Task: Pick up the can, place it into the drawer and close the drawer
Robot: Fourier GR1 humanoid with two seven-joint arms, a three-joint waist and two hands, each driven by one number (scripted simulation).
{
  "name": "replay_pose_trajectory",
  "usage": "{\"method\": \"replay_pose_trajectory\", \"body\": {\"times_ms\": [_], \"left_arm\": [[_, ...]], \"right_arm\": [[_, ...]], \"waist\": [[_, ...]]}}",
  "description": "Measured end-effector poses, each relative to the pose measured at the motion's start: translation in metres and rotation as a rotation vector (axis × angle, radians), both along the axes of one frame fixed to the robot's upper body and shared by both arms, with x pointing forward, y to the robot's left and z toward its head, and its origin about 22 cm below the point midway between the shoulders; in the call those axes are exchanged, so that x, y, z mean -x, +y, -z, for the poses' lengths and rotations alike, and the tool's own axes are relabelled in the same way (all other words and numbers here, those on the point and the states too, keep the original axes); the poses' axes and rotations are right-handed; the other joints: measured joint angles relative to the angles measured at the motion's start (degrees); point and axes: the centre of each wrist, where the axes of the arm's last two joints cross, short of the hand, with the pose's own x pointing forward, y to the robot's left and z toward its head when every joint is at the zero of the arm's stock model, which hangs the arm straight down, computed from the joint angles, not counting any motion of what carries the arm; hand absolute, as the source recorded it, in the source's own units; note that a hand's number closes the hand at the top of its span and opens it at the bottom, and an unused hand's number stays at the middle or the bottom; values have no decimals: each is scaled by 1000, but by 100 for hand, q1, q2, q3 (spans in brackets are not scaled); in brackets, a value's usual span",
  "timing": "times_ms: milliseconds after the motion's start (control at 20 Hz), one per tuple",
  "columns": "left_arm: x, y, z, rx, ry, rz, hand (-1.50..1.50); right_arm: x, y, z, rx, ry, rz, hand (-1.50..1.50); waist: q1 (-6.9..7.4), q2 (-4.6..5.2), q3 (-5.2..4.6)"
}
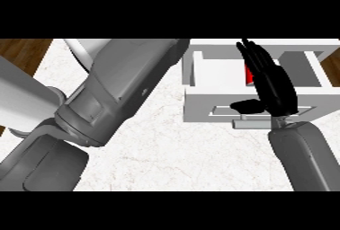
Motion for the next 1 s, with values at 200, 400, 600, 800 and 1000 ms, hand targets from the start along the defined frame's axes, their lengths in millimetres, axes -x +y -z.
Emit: {"method": "replay_pose_trajectory", "body": {"times_ms": [200, 400, 600, 800, 1000], "left_arm": [[-6, 15, -1, 1, 3, -16, -150], [-9, 25, -2, -7, 2, -32, -150], [-11, 37, -14, -3, 9, -34, -150], [-12, 47, -11, -6, 18, -30, -150], [-12, 60, -6, -11, 22, -33, -150]], "right_arm": [[-23, 6, 20, 37, -9, 23, -150], [-44, 17, 31, 63, -40, 61, -150], [-63, 21, 37, 77, -85, 124, -150], [-82, 23, 32, 90, -133, 166, -150], [-98, 23, 21, 97, -162, 194, -150]], "waist": [[63, -16, 0], [112, -24, -1], [223, -36, -1], [322, -39, -2], [414, -39, -3]]}}
